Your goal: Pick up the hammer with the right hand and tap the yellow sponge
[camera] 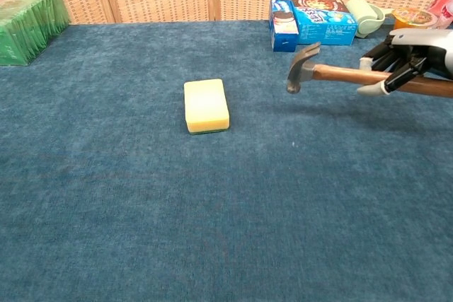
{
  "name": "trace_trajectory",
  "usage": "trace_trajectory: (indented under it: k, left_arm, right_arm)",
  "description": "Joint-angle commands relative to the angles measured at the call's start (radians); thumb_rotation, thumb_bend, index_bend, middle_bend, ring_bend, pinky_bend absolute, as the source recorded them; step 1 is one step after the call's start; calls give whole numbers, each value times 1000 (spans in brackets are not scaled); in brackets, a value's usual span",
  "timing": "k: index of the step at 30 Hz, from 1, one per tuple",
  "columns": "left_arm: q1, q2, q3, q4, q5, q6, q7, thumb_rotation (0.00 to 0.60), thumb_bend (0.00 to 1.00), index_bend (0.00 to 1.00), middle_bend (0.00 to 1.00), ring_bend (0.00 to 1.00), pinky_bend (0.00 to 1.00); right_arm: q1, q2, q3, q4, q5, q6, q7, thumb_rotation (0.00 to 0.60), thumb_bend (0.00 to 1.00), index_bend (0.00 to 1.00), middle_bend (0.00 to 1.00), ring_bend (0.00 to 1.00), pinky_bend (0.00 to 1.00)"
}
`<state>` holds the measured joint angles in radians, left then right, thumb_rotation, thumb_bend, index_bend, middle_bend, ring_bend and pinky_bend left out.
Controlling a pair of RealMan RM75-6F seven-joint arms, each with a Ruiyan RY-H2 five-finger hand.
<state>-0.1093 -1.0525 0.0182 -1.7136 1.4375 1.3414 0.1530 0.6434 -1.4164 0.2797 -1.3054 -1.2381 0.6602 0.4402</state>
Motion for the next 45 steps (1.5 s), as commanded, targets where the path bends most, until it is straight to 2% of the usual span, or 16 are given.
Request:
trace_trajectory:
  k: [1,3,6,11,16,18,20,23,26,30,36,38,41,45]
  left_arm:
    - [4,4,-1,2,-4,6,-4,600,211,465,380,259,207]
    - [8,7,-1,6,-9,10,-8,600,211,465,380,259,207]
    - [10,8,0,8,-11,10,-12,600,211,465,380,259,207]
    - [10,7,2,13,-6,11,-19,600,210,465,380,259,207]
    - [7,2,1,17,0,10,-23,600,210,465,380,259,207]
    - [7,1,0,19,2,13,-26,600,211,465,380,259,207]
    - [7,-4,-3,24,7,20,-31,600,211,465,380,259,207]
    - [10,-16,-7,39,15,36,-43,600,210,465,380,259,207]
    - [19,-33,-19,63,23,71,-59,600,211,465,380,259,207]
    - [29,-55,-33,98,28,109,-72,600,211,465,380,259,206]
    - [29,-56,-54,106,4,120,-63,600,211,451,371,241,205]
    - [29,-59,-65,110,-8,127,-58,600,211,440,361,227,202]
    - [26,-97,-88,141,-8,158,-57,600,211,438,354,226,200]
    - [31,-143,-99,180,-3,191,-65,600,211,438,352,225,198]
  right_arm:
    - [23,-15,-23,20,-24,-32,14,600,384,411,502,521,416]
    - [24,-24,-22,32,-34,-17,31,600,343,287,369,393,332]
    - [22,-33,-22,42,-46,9,42,600,306,192,268,296,279]
    - [15,-38,-24,48,-65,56,60,600,272,112,194,216,218]
    - [0,-27,-18,39,-79,122,79,600,264,98,187,204,207]
    - [-6,-23,-14,36,-81,145,86,600,264,125,207,218,220]
    - [-16,-25,-8,35,-84,181,92,600,262,214,272,264,257]
    - [-39,-38,1,44,-89,264,82,600,263,350,405,384,336]
    - [-83,-36,-3,58,-77,353,22,600,295,414,508,500,438]
    - [-126,4,-31,19,-51,394,-128,600,312,461,552,560,499]
    - [-170,96,-70,-100,-15,386,-239,600,309,480,565,578,512]
    - [-193,118,-81,-126,-12,415,-278,600,317,483,572,578,512]
    - [-262,151,-113,-177,-12,513,-358,600,329,487,574,578,512]
    - [-313,156,-127,-200,-19,596,-396,600,351,493,580,579,511]
